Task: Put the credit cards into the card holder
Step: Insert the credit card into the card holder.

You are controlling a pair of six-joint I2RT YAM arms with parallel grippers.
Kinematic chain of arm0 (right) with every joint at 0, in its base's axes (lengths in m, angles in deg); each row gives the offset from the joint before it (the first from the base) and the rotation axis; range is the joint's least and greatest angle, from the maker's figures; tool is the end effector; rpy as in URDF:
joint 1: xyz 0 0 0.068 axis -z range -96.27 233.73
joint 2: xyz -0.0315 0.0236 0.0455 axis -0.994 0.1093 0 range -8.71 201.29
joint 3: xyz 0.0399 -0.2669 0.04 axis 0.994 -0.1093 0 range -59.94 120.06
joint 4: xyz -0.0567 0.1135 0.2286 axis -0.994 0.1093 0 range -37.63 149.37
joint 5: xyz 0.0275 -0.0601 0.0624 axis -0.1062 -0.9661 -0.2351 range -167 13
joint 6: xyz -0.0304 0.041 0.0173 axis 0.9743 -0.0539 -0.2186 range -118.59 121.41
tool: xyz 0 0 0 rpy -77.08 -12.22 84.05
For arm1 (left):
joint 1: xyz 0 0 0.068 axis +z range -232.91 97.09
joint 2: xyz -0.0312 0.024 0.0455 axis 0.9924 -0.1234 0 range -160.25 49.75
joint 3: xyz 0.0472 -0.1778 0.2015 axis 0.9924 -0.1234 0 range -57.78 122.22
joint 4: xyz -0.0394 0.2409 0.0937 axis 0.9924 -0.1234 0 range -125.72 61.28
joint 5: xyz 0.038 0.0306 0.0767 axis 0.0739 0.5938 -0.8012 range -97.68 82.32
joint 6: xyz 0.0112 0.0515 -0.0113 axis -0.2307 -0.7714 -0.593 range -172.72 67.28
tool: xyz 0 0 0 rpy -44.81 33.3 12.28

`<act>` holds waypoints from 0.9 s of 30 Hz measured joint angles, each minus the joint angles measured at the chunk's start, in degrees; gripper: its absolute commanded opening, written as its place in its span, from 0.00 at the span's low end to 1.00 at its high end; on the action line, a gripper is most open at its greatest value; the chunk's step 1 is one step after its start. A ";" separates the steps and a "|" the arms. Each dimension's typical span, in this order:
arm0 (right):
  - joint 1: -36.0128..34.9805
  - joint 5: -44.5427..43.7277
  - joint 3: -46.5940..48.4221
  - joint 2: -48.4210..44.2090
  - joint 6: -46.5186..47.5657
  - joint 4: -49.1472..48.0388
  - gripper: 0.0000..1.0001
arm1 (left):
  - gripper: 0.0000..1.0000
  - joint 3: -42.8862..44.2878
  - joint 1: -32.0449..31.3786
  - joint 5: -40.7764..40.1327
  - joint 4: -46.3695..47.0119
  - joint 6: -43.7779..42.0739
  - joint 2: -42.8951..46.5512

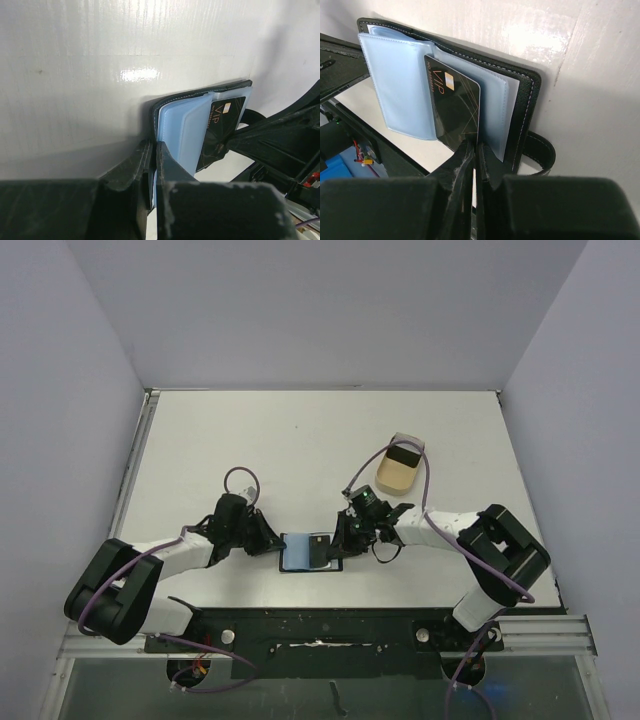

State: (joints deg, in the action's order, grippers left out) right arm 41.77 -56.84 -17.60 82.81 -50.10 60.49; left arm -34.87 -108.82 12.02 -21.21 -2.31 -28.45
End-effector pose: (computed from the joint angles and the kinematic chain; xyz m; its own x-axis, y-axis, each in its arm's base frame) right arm 0.2080 0.2034 0.1408 -0.9891 0.0989 -0.1091 0.0131 0.7973 0.6035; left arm 0.1990 -0.1100 0.1252 -0.8986 -0.3700 -0.2359 -0.1212 0.7259 -0.6770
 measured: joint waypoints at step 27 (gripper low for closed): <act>0.02 0.52 2.03 2.14 0.11 0.85 0.00 | 0.00 -1.05 0.02 -0.15 1.60 0.39 0.28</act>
State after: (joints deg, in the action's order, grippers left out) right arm 41.79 -56.32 -15.56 84.95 -49.99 61.34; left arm -35.91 -108.80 11.87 -19.62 -1.91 -28.16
